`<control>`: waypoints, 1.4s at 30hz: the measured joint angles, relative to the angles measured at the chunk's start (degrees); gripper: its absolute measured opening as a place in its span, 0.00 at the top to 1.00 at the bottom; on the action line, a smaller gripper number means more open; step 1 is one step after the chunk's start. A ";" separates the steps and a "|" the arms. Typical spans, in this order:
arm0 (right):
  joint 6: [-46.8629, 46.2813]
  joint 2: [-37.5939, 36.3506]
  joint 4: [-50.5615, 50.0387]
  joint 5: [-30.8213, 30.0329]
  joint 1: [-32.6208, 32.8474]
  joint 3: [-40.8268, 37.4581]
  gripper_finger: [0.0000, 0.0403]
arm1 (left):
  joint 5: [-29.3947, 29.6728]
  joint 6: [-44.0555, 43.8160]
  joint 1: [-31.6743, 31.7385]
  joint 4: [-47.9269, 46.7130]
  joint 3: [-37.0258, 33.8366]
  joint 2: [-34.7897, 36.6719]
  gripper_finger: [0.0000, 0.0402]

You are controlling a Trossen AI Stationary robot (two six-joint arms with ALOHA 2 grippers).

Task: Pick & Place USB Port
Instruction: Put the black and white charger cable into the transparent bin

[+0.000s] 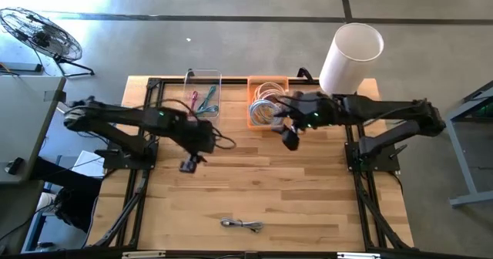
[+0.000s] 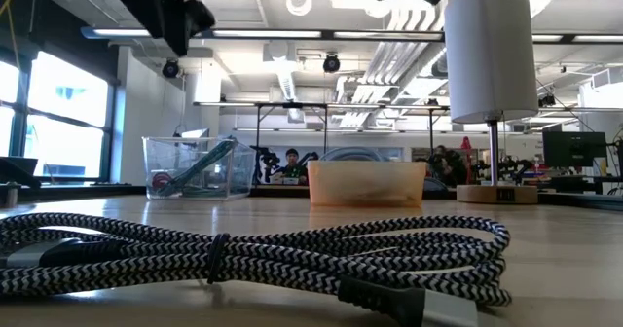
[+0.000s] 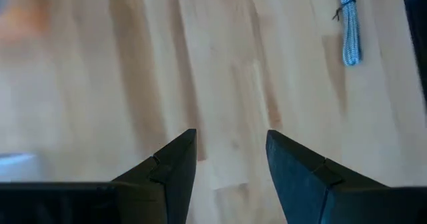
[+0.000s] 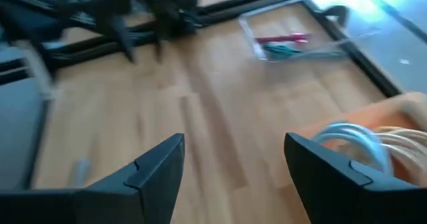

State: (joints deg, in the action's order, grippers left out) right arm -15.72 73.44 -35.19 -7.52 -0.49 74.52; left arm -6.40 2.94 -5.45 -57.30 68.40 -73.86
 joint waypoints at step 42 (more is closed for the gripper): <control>-11.48 -2.53 11.05 -22.34 41.71 0.00 0.38 | 26.02 -33.47 -37.60 32.18 -0.07 -27.83 0.56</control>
State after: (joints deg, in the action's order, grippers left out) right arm -27.20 70.91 -24.14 -29.86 41.23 74.52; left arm 19.62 -30.53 -43.05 -25.12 68.33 -101.70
